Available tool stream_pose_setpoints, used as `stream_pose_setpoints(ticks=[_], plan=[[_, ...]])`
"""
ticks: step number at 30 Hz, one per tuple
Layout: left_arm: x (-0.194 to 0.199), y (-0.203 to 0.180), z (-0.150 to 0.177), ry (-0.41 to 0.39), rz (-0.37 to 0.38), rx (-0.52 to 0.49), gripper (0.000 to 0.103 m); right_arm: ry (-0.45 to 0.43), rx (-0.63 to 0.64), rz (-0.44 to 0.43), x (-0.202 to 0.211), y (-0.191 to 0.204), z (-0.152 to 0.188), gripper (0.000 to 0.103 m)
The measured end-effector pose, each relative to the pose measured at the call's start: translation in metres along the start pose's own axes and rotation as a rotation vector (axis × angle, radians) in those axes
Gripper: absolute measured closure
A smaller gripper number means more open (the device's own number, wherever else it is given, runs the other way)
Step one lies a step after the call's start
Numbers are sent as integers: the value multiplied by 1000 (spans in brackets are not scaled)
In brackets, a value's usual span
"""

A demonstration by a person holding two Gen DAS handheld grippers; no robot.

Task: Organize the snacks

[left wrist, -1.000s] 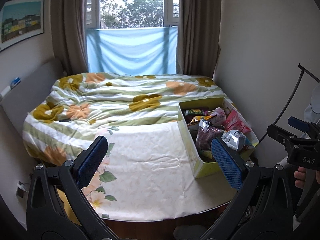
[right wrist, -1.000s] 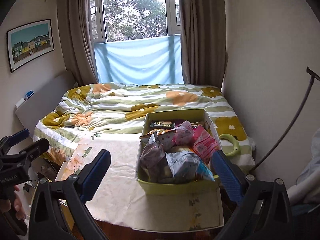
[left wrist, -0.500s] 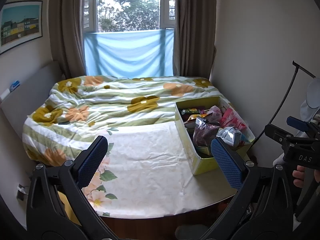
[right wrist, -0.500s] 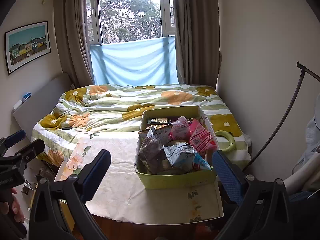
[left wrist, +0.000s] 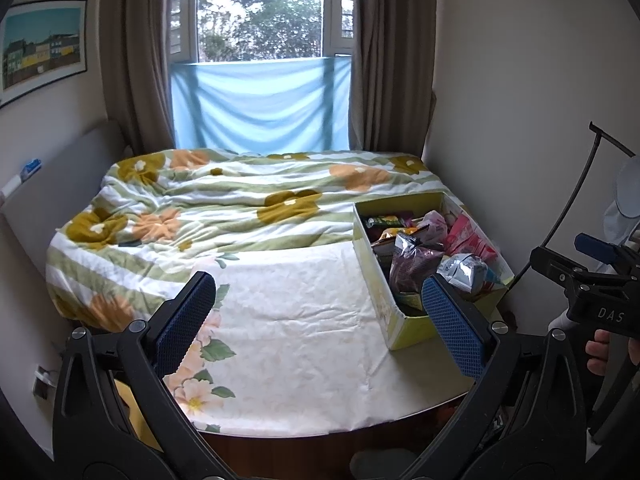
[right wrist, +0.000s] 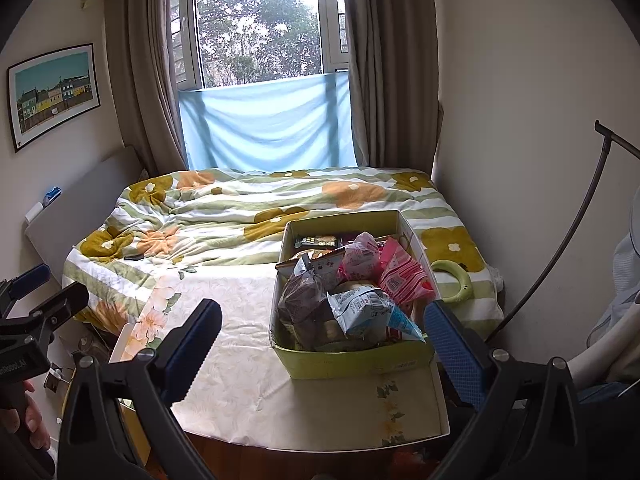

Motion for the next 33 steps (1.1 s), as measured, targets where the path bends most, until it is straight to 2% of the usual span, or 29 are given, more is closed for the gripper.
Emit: stream_pose_setpoints(ticks=[27,33], plan=[[-10,7,-1,12,-12,-4,1,12,-6,3,-4,10,-1,2],[-4,11,-1,-17,-26,-6,1,10,-14,0,-6,14,-2,2]])
Point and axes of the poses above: each gripper's, at about its wrist camera, not at the fingertips, and x roughly against the way its jaws point, y to its left, z to its underside, the point moved 1 cm from there along -x, roughly the way its jaws point, and after that the axes turned 2 degrees about -y, right-handed, at the moved point
